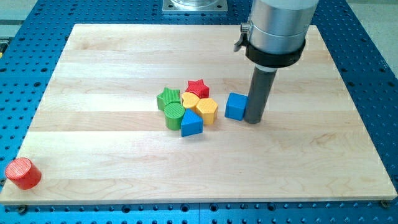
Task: Place the cube above the hexagon
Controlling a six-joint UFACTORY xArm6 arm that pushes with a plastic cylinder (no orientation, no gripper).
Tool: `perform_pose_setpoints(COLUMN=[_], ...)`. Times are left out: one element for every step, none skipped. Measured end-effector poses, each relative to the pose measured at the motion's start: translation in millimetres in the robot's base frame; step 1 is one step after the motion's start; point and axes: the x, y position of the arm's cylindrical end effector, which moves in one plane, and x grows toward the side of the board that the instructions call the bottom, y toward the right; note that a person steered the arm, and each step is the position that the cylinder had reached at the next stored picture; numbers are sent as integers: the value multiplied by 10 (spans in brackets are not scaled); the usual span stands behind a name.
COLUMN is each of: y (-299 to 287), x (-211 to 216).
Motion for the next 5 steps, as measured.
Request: perform_pose_setpoints(y=[-161, -266, -270, -138, -96], x=[-1, -36, -144, -227, -371])
